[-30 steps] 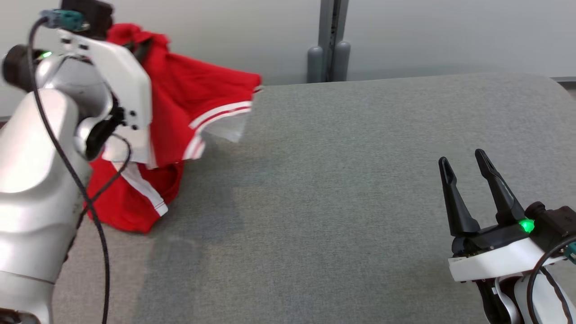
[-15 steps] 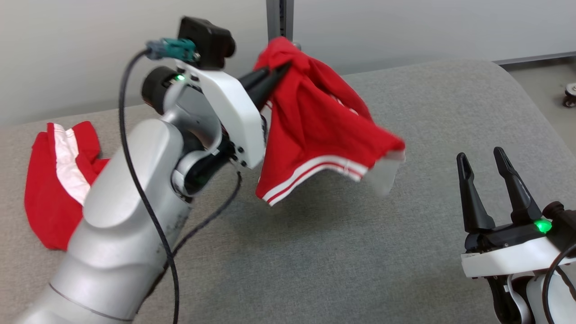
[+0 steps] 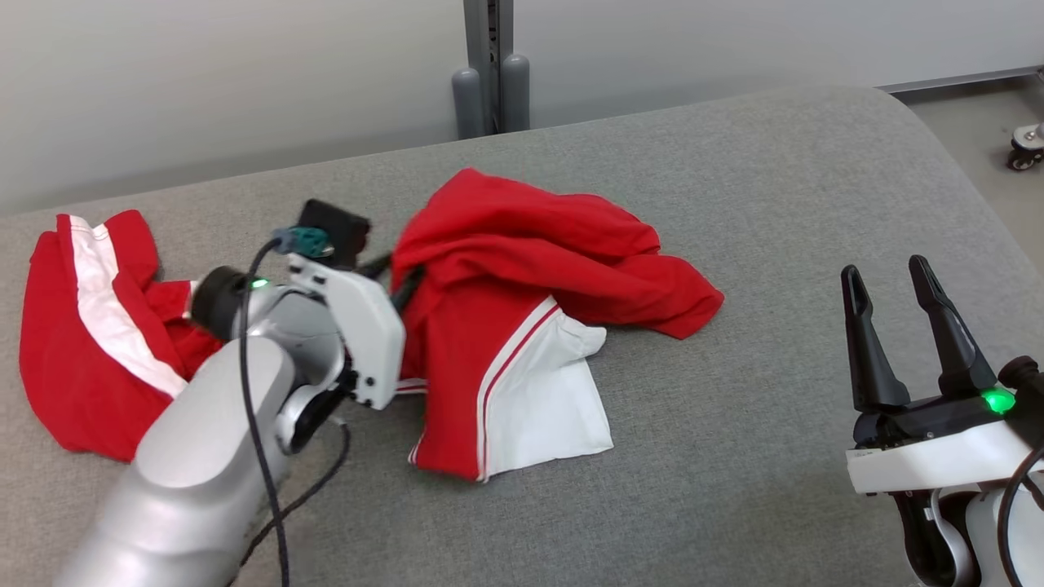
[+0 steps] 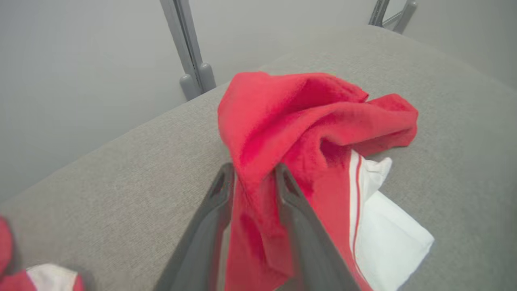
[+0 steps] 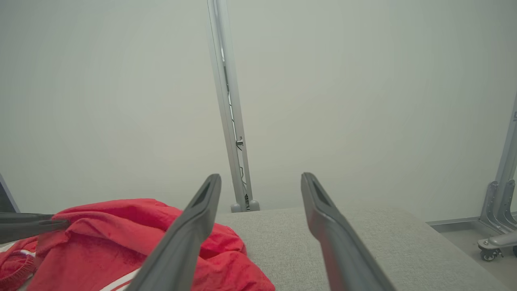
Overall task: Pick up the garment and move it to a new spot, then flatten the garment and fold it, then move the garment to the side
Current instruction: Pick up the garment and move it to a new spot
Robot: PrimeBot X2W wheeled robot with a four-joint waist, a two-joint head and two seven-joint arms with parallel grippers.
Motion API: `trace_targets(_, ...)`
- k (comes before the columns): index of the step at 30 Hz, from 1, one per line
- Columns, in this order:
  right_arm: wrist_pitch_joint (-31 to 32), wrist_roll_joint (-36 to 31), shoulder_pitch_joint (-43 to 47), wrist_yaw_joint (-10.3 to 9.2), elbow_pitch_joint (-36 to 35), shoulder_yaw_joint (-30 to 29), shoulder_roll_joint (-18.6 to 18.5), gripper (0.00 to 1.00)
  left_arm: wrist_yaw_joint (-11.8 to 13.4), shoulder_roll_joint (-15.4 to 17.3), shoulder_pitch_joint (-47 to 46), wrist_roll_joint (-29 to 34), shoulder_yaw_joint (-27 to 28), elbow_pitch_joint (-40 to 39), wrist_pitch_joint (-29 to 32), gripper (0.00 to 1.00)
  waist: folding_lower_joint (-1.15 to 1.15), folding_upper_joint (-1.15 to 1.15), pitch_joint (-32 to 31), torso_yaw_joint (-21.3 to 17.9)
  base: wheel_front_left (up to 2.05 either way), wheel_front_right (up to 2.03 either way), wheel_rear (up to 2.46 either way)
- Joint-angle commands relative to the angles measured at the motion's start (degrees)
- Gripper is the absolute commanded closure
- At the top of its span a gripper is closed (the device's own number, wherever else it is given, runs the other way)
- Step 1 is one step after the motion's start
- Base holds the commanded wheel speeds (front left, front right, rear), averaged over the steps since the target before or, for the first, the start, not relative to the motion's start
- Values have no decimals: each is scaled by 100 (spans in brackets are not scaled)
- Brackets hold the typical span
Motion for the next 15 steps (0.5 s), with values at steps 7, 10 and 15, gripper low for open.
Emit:
trace_targets(7,-30,-20,42,13,-16,-50,-86,0,132,-102,287,-123,251,289,-873,0,0,0,36,295,0,0,0)
trace_targets(10,-31,-32,78,13,-36,-32,-129,0,197,-133,389,-108,367,151,-1370,0,0,0,39,423,0,0,0)
trace_targets(15,-31,-65,81,13,-92,-94,-171,0,470,-19,668,52,505,-253,-2053,0,0,0,21,556,0,0,0)
